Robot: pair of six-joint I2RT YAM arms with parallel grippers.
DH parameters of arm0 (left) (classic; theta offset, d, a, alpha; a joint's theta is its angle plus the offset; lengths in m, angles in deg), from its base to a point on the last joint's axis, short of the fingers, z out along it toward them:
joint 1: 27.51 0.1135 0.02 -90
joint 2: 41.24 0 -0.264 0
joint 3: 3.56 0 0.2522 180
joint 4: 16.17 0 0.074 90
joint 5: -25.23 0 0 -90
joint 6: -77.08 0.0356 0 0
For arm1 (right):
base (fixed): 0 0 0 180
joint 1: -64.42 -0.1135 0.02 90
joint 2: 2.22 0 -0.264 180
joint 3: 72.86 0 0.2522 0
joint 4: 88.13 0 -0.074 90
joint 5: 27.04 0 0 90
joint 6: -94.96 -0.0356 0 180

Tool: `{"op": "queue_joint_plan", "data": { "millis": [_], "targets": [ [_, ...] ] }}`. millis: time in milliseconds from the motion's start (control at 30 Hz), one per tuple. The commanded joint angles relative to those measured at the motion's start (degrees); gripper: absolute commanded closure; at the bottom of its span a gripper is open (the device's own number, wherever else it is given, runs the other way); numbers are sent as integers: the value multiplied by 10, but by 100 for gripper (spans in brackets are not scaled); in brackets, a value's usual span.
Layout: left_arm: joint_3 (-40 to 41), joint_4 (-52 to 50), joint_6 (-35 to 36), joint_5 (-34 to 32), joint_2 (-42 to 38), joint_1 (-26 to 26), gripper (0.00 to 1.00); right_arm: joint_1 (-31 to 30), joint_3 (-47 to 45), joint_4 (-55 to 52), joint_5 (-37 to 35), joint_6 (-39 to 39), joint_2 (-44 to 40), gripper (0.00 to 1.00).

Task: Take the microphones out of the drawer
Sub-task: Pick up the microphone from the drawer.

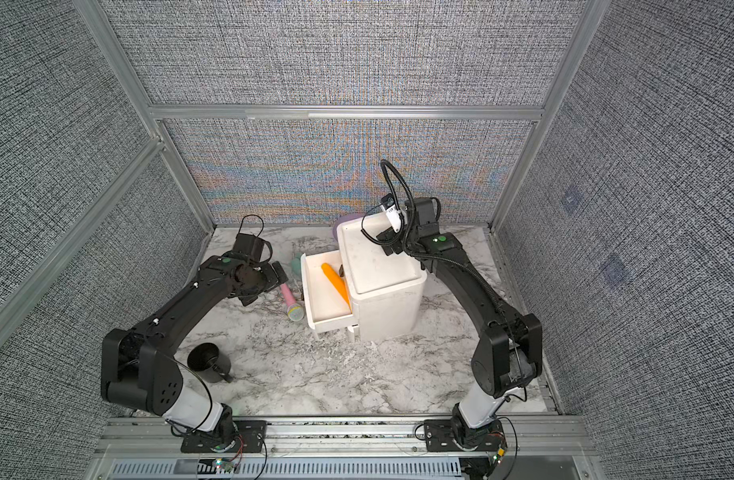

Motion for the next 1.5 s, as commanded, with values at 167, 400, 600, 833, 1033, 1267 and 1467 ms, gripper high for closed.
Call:
{"op": "queue_joint_plan", "data": {
  "millis": [167,400,600,833,1033,1267,1467],
  "targets": [
    [-17,33,-10,121,-35,0,0,-1,-13,-158,1,-10,20,2],
    [-58,29,-15,159,-38,-1,0,-4,-14,-158,2,-9,20,2],
    [-73,47,-25,194,-18,-15,0,-7,-16,-158,0,-9,17,2],
    [-100,77,-44,212,20,-58,3,-8,-16,-160,-1,-9,19,2],
    [-112,98,-64,225,53,-78,28,-8,-16,-159,-2,-8,18,2],
    [-114,107,-102,231,83,-86,43,-8,-15,-160,-2,-7,20,2],
    [-166,54,-108,200,126,-100,43,-8,-15,-160,-2,-7,20,2]
  ]
}}
